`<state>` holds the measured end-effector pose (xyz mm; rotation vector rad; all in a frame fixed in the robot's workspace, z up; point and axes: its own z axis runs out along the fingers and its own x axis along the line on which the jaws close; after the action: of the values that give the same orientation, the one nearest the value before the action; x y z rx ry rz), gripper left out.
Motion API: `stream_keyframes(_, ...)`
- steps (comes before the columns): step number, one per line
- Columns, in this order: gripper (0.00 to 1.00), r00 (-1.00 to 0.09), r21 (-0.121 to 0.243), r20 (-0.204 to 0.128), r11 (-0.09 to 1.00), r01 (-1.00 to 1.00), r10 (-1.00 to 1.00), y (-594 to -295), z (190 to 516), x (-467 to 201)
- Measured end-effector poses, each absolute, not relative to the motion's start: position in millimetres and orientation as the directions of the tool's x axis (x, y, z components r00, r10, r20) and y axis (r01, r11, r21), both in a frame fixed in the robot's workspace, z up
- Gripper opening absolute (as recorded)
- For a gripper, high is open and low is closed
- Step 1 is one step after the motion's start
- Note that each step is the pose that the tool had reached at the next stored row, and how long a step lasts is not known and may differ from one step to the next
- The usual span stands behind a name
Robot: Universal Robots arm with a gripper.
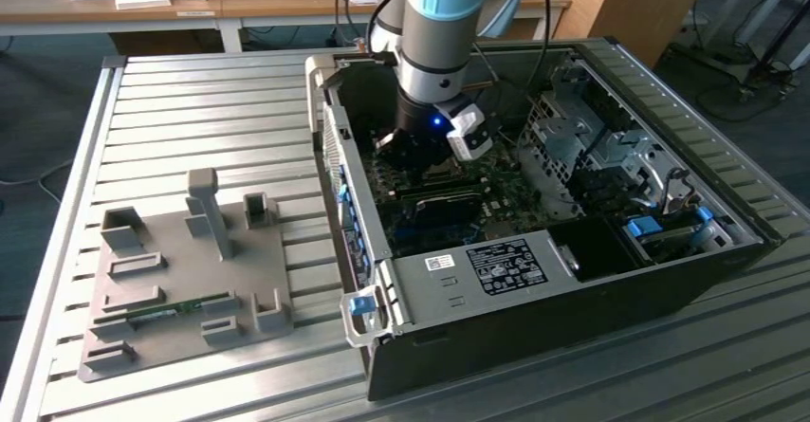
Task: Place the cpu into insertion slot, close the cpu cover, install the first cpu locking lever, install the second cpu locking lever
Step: 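Install the second cpu locking lever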
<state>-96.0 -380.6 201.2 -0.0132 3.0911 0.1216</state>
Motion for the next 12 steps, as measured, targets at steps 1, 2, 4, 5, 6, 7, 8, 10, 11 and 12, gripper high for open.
stream_keyframes(1,0.11,-0.999,0.079,-0.048,0.997,-0.01,-0.007,-380.6,201.0,-96.1)
stream_keyframes(2,0.11,-0.999,0.081,-0.048,0.997,-0.01,-0.006,-380.5,200.8,-96.1)
stream_keyframes(4,0.11,-0.999,0.085,-0.048,0.996,-0.01,-0.006,-380.5,200.3,-96.3)
stream_keyframes(5,0.11,-0.999,0.086,-0.048,0.996,-0.01,-0.006,-380.6,200.1,-96.3)
stream_keyframes(6,0.11,-0.999,0.086,-0.048,0.996,-0.01,-0.006,-380.6,199.9,-96.4)
stream_keyframes(7,0.11,-0.999,0.087,-0.048,0.996,-0.01,-0.006,-380.6,199.7,-96.4)
stream_keyframes(8,0.11,-0.999,0.088,-0.048,0.996,-0.01,-0.006,-380.6,199.5,-96.6)
stream_keyframes(10,0.11,-0.999,0.089,-0.048,0.996,-0.01,-0.006,-380.5,199.2,-96.8)
stream_keyframes(11,0.11,-0.999,0.089,-0.048,0.996,-0.01,-0.006,-380.5,199.1,-96.9)
stream_keyframes(12,0.11,-0.999,0.089,-0.048,0.996,-0.01,-0.006,-380.5,198.8,-97.1)
